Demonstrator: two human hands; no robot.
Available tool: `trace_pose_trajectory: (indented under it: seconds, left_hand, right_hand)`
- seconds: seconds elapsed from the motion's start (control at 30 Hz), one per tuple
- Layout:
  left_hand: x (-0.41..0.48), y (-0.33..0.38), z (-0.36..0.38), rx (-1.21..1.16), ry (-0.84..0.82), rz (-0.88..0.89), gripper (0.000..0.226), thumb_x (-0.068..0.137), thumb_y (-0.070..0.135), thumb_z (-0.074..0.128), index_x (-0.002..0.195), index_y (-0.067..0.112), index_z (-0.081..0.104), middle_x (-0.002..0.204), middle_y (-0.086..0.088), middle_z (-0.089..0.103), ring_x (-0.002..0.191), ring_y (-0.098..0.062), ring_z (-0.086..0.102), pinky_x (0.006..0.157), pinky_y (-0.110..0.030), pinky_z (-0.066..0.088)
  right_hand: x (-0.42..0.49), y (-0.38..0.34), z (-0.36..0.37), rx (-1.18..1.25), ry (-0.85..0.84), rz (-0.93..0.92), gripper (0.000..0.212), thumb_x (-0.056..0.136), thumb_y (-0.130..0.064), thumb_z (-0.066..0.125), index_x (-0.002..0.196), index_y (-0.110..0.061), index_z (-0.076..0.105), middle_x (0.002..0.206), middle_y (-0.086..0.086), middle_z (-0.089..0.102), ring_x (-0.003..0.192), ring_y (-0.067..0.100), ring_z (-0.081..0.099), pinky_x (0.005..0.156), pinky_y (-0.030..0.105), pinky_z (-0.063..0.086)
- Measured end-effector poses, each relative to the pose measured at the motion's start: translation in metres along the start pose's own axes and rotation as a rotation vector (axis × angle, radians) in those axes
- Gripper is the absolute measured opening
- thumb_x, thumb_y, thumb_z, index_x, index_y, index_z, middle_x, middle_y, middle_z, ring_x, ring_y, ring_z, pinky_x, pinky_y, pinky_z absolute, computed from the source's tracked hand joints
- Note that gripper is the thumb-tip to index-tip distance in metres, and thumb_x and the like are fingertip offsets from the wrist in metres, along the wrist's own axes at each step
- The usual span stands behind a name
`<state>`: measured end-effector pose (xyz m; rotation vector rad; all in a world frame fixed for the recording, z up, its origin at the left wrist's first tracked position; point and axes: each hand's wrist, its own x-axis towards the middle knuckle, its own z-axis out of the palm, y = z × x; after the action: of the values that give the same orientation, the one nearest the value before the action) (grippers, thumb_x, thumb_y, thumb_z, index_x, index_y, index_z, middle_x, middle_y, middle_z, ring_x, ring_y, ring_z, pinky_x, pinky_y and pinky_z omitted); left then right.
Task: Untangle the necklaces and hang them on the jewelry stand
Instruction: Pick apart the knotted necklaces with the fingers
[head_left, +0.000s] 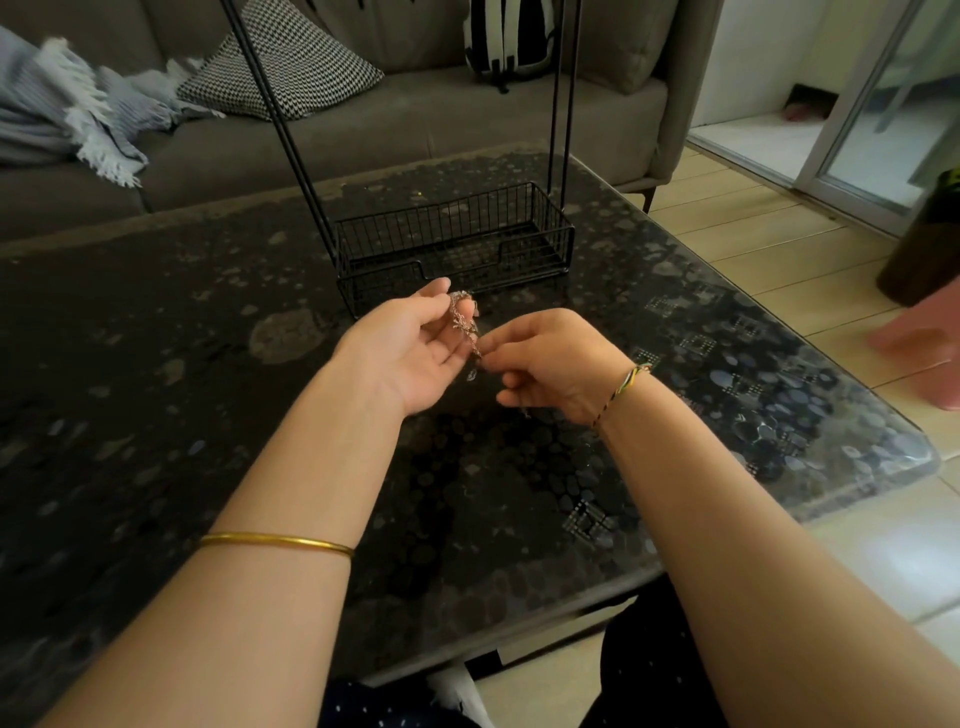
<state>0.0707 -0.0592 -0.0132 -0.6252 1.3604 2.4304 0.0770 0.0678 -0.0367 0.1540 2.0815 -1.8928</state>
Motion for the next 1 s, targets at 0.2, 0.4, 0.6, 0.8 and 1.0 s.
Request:
trace_pose_trajectory:
  seconds: [0.2, 0.4, 0.6, 0.8, 1.0]
  left_hand:
    - [-0.001, -0.002, -0.001, -0.026, -0.010, 0.028, 0.015, 0.094, -0.003, 0.052, 0.098, 0.009, 0.060, 0.091, -0.010, 0.066, 0.089, -0.020, 0.069, 0.092, -0.037, 0.052]
    - [-0.001, 0.000, 0.000, 0.151, 0.035, 0.042, 0.016, 0.093, -0.002, 0.052, 0.093, 0.010, 0.061, 0.082, -0.007, 0.061, 0.084, -0.019, 0.064, 0.092, -0.037, 0.052]
    - [-0.002, -0.002, -0.002, 0.348, 0.131, 0.065, 0.020, 0.089, -0.003, 0.048, 0.090, 0.010, 0.063, 0.077, -0.005, 0.057, 0.086, -0.020, 0.064, 0.092, -0.040, 0.052]
    - [0.001, -0.005, -0.001, 0.407, 0.170, 0.069, 0.018, 0.089, 0.000, 0.048, 0.090, 0.010, 0.063, 0.071, -0.001, 0.046, 0.060, -0.010, 0.047, 0.069, -0.030, 0.053]
    - [0.003, -0.010, 0.002, 0.885, 0.233, 0.217, 0.023, 0.090, 0.003, 0.054, 0.095, 0.018, 0.071, 0.100, -0.012, 0.063, 0.062, -0.013, 0.046, 0.051, -0.021, 0.032]
  right_hand:
    - [-0.002, 0.000, 0.003, -0.104, -0.012, -0.044, 0.001, 0.087, -0.003, 0.064, 0.087, -0.004, 0.064, 0.062, 0.003, 0.050, 0.046, 0.003, 0.046, 0.047, 0.019, 0.054]
    - [0.003, 0.001, -0.001, 0.026, 0.126, -0.038, 0.011, 0.090, -0.010, 0.059, 0.079, -0.011, 0.059, 0.069, 0.002, 0.055, 0.057, 0.009, 0.050, 0.057, 0.027, 0.055]
    - [0.006, -0.002, -0.009, 0.335, 0.205, 0.071, 0.002, 0.086, -0.019, 0.062, 0.084, -0.019, 0.062, 0.084, -0.001, 0.061, 0.096, 0.017, 0.058, 0.089, 0.038, 0.047]
    - [0.006, -0.002, -0.013, 0.604, 0.182, 0.055, 0.010, 0.095, -0.016, 0.048, 0.093, -0.010, 0.056, 0.085, 0.006, 0.068, 0.079, 0.017, 0.067, 0.080, 0.034, 0.054]
    - [0.009, -0.001, -0.015, 0.583, 0.282, 0.005, 0.007, 0.098, -0.015, 0.045, 0.094, -0.015, 0.051, 0.083, 0.007, 0.064, 0.073, 0.018, 0.066, 0.071, 0.032, 0.054]
